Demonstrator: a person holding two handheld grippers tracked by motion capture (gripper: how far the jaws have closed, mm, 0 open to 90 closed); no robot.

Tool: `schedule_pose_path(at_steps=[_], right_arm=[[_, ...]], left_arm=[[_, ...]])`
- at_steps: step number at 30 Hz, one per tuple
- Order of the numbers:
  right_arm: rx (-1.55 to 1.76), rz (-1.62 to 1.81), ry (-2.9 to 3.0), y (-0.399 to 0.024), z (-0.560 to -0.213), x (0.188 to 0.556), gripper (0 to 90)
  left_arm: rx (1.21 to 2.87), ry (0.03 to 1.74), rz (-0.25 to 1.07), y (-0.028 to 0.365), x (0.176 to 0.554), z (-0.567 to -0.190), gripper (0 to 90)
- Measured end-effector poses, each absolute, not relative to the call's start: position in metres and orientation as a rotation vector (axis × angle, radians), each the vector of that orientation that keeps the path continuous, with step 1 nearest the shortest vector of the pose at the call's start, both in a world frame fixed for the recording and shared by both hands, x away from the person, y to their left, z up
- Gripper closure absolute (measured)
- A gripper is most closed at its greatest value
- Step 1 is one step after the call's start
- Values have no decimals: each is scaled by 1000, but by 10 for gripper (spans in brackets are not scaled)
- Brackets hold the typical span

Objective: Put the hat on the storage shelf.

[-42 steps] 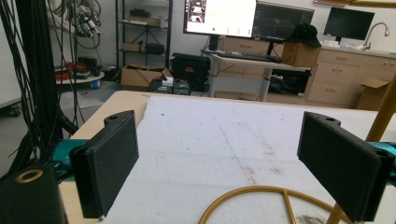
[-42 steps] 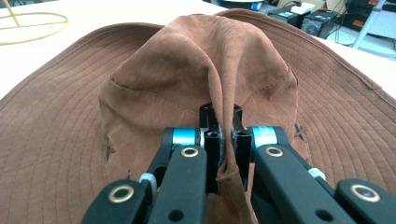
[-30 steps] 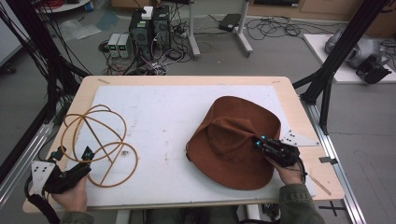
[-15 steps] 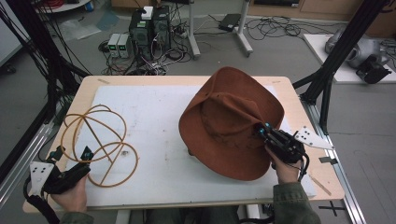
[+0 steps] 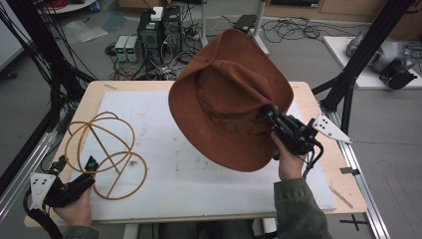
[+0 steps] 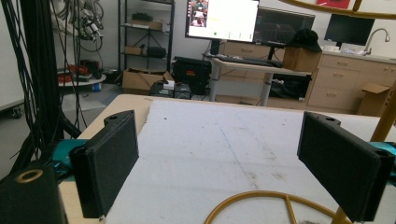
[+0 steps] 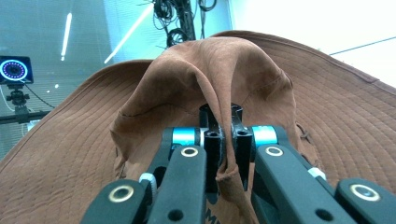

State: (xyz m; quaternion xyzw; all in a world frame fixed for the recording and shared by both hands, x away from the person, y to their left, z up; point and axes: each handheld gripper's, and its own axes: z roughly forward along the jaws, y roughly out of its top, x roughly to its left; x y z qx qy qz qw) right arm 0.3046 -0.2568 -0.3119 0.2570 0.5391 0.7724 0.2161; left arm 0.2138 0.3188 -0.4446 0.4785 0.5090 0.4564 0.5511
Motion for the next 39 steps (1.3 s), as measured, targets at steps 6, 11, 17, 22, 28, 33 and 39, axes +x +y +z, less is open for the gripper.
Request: schedule_pose_path(at_steps=[6, 11, 17, 22, 28, 33, 39], right_arm=[[668, 2173, 1519, -228, -296, 310, 879], [634, 2198, 1560, -192, -286, 319, 879], [562, 2257, 1619, -133, -271, 323, 878], [503, 2259, 1702, -92, -267, 321, 878], [459, 2306, 1770, -50, -267, 318, 878], [450, 2315, 1819, -22, -268, 317, 878], [412, 2316, 1872, 3, -266, 315, 878]], left_arm=[[1129, 1207, 1075, 319, 214, -445, 128], [1113, 1210, 1068, 318, 213, -445, 128], [1108, 1217, 1065, 320, 213, -446, 128], [1106, 1213, 1063, 320, 213, -446, 128], [1103, 1214, 1064, 320, 213, -446, 128], [1109, 1211, 1067, 320, 214, -446, 128], [1110, 1211, 1067, 321, 214, -446, 128]])
